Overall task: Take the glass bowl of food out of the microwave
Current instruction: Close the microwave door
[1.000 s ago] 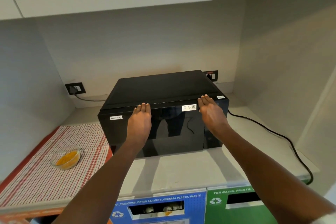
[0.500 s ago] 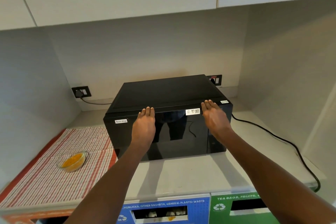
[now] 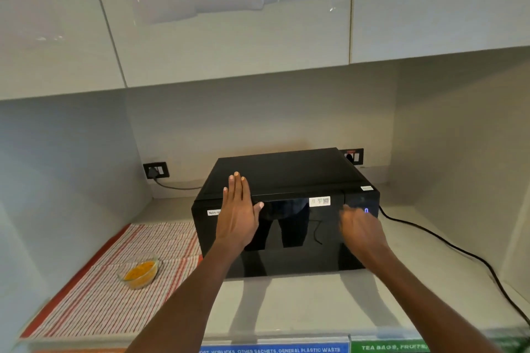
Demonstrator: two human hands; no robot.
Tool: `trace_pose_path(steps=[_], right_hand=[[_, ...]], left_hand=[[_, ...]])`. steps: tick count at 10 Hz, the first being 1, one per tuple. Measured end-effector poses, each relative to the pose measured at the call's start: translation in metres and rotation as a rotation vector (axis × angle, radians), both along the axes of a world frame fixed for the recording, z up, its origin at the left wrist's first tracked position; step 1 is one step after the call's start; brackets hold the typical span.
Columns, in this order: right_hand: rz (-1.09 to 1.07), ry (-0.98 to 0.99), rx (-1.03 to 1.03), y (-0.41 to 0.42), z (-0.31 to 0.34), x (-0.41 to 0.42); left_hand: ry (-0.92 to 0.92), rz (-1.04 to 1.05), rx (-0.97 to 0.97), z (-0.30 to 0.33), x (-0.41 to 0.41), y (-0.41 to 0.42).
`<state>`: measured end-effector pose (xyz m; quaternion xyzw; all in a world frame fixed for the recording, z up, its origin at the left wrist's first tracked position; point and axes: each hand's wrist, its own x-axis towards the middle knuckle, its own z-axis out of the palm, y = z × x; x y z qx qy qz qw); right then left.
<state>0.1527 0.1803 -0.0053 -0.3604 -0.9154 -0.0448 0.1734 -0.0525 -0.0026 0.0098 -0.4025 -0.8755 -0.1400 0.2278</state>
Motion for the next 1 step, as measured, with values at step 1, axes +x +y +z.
trace_pose_path(steps=[1], right_hand=[[-0.034, 0.034, -0.135, -0.034, -0.0093, 0.0391]], left_hand=[[0.071, 0.023, 0.058, 0.0176, 0.0041, -0.0036]])
